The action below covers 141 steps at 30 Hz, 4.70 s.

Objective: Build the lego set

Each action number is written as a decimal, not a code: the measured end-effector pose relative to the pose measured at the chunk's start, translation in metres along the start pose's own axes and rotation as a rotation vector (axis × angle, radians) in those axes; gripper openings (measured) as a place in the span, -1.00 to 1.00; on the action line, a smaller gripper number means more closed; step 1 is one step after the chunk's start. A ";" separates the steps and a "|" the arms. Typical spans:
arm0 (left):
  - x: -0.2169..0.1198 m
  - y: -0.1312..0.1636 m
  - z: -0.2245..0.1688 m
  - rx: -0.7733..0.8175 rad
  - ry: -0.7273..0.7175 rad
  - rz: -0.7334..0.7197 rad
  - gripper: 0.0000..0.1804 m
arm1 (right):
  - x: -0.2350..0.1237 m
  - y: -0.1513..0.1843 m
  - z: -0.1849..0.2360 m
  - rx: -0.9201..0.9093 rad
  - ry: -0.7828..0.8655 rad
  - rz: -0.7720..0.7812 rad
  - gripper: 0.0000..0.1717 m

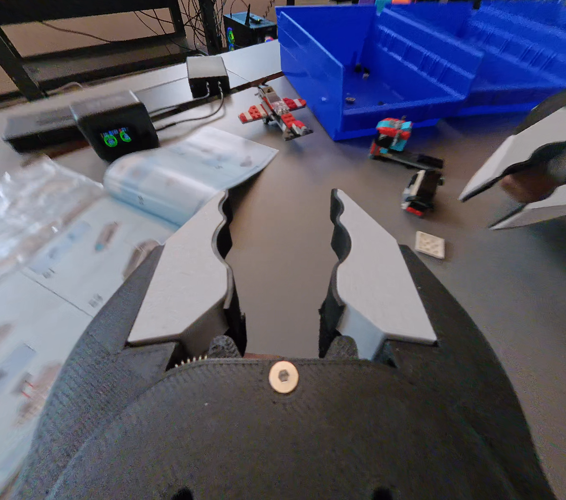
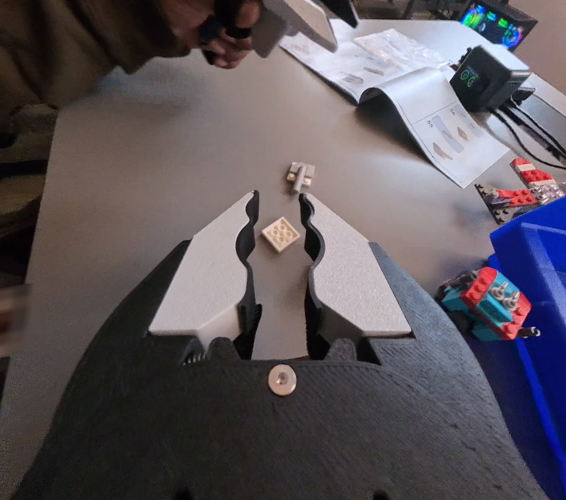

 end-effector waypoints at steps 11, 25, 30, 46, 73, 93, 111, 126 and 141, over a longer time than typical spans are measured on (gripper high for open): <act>0.111 -0.015 0.029 0.276 -0.049 0.269 -0.34 | -0.011 0.010 -0.018 0.108 -0.083 -0.076 -0.68; 0.126 0.013 0.025 0.453 -0.117 0.447 -0.55 | -0.019 0.020 -0.026 0.215 -0.112 -0.114 -0.69; 0.122 0.016 0.024 0.474 -0.125 0.459 -0.60 | -0.019 0.020 -0.026 0.218 -0.114 -0.111 -0.69; 0.102 0.020 0.029 0.501 -0.138 0.502 -0.67 | -0.019 0.021 -0.028 0.233 -0.117 -0.113 -0.70; 0.050 0.008 0.063 0.402 -0.288 0.442 -0.62 | -0.018 0.021 -0.029 0.240 -0.118 -0.110 -0.71; 0.018 0.024 0.087 -0.060 -0.572 0.290 -0.60 | -0.018 0.021 -0.029 0.233 -0.110 -0.108 -0.72; -0.020 0.043 0.115 -0.347 -0.629 0.146 -0.66 | -0.018 0.021 -0.028 0.222 -0.109 -0.104 -0.73; -0.042 0.048 0.130 -0.524 -0.625 -0.011 -0.95 | -0.017 0.021 -0.027 0.216 -0.110 -0.101 -0.73; -0.041 0.049 0.128 -0.545 -0.615 -0.001 -0.85 | -0.017 0.020 -0.026 0.212 -0.111 -0.096 -0.73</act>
Point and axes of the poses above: each gripper's, where its closed fingertips meet, x out along the fingers, y out of its underside, z = x × y across the jaws, the point moved 9 cm from there along -x, back along the fingers, and after that the axes turned 4 degrees about -y, right-handed, at the moved point
